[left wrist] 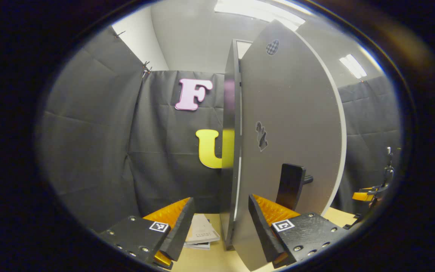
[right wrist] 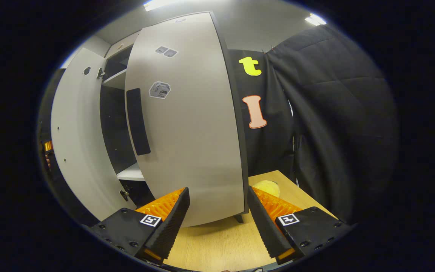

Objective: Grab one shoe with the right hand and put it into the shoe cabinet, grab the other shoe with the left hand and put it into the shoe cabinet; then close the right door with the right hand and the left door with the left hand.

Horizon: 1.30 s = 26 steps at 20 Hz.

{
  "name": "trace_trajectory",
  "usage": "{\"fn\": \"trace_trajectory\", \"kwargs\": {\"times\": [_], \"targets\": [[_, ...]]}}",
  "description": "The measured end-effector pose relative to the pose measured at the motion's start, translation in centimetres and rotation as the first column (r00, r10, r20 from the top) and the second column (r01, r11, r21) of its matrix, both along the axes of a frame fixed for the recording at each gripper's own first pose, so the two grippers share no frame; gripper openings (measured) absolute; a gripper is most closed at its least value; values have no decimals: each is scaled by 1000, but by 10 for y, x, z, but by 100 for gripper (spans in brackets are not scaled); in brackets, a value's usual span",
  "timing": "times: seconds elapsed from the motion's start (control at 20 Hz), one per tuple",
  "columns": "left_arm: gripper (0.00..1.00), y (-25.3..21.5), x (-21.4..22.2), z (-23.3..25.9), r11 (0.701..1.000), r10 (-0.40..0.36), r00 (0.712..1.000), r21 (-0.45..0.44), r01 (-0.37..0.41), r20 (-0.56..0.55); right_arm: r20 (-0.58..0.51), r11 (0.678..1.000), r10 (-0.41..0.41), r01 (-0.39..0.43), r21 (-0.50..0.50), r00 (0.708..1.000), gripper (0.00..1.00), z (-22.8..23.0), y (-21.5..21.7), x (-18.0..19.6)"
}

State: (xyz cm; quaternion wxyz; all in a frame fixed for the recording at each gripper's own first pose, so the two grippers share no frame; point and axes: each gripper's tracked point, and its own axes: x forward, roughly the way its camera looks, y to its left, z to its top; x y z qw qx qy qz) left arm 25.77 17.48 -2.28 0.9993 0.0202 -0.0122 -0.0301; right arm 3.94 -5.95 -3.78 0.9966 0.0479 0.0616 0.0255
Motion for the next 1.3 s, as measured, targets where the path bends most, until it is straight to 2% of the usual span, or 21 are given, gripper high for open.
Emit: {"fn": "trace_trajectory", "kwargs": {"times": [0.1,0.15,0.3,0.35,0.45,0.5,0.55,0.6,0.7,0.75,0.8,0.85,0.9,0.95,1.0,1.05,1.2,1.25,1.3], "targets": [[83,-20,-6,-1,1000,19,1000,24,-19,0,6,1000,16,-16,1,1000,96,4,-3,8],[83,-30,-6,-3,999,24,1000,38,-24,-3,6,1000,29,-29,4,1000,93,4,-4,14],[83,-54,-1,-1,996,74,997,56,-74,2,-3,997,73,-73,5,997,92,6,-10,28],[89,-62,-2,-4,994,96,995,50,-96,1,-9,996,87,-87,-1,996,92,8,-15,31],[89,-83,2,-10,990,134,991,34,-134,-7,-9,994,113,-113,-6,994,96,17,-28,40],[83,-95,4,-15,989,144,989,17,-144,-13,-6,991,131,-131,-7,991,92,22,-33,42],[83,-109,5,-22,989,146,989,-3,-147,-18,6,990,144,-143,-15,990,96,26,-39,45],[89,-124,7,-30,989,143,989,-24,-144,-27,16,988,151,-150,-28,988,96,27,-45,48],[89,-141,4,-39,984,173,984,-35,-175,-45,0,983,178,-178,-34,984,96,25,-52,51],[83,-146,-2,-40,979,202,978,-20,-203,-46,3,981,194,-194,-21,981,96,26,-55,51],[83,-148,-11,-38,973,232,972,-7,-232,-39,8,976,216,-216,-2,976,92,28,-56,52],[83,-150,-21,-38,967,255,966,0,-255,-37,6,972,236,-236,14,972,93,28,-54,52],[83,-152,-34,-37,961,276,960,6,-276,-35,0,967,254,-254,21,967,98,25,-52,53],[83,-154,-46,-36,958,288,957,12,-288,-25,-9,964,266,-266,14,964,98,23,-51,54],[83,-155,-58,-32,955,297,955,16,-297,-12,-17,964,266,-266,1,964,98,22,-52,54],[89,-157,-70,-29,951,307,952,20,-307,1,-17,966,259,-260,-9,966,98,23,-53,54],[89,-148,-98,-23,930,366,930,37,-367,23,-14,970,241,-241,-5,970,98,29,-49,48],[83,-145,-100,-22,924,379,925,38,-380,30,-14,972,236,-236,1,972,98,32,-45,46],[89,-145,-100,-17,923,382,923,31,-384,41,-12,973,230,-229,7,973,98,36,-42,43]]}}
